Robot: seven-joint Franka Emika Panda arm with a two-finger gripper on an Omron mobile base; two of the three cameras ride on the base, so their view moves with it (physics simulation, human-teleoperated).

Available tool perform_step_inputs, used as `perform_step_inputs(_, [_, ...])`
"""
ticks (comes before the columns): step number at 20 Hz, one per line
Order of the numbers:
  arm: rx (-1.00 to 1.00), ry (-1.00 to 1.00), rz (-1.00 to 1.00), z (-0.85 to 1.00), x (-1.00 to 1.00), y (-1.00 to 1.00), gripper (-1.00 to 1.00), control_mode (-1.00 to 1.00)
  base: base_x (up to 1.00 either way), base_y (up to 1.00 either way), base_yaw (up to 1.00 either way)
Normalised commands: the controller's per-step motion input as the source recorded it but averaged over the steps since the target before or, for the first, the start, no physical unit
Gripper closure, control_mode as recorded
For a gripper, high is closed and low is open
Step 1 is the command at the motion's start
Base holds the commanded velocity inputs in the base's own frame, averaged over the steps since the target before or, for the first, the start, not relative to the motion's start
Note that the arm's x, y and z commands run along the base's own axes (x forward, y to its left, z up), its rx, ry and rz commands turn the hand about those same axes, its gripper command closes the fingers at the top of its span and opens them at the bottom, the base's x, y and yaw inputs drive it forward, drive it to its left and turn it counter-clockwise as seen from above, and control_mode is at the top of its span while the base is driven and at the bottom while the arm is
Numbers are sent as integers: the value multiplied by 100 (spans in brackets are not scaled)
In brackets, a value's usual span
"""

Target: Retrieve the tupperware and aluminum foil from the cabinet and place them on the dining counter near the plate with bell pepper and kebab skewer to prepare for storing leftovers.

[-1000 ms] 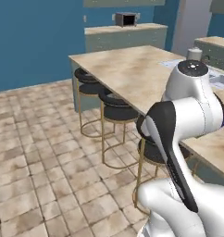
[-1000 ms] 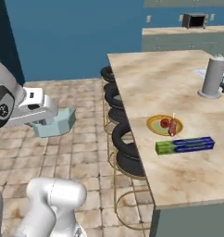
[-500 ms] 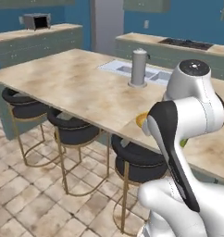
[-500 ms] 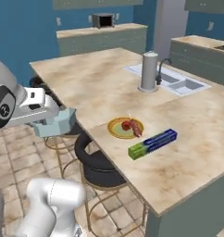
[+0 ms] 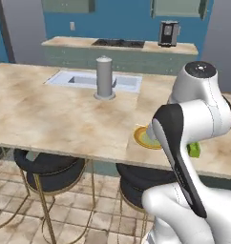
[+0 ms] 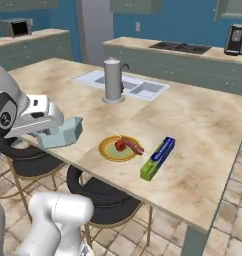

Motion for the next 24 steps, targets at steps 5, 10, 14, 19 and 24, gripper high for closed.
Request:
perform_step_inputs(5, [0, 0, 0, 0, 0, 0, 100, 100, 60, 67, -69])
perform_step_inputs(10, [0, 0, 0, 0, 0, 0, 100, 100, 57, 30, -66])
perform_step_inputs(14, [0, 0, 0, 0, 0, 0, 100, 100, 51, 3, -56])
perform_step_inputs(19, [0, 0, 0, 0, 5, 1, 100, -100, 30, 3, -12])
perform_step_inputs(24, [3, 0, 9, -21, 21, 5, 100, -100, 0, 0, 0])
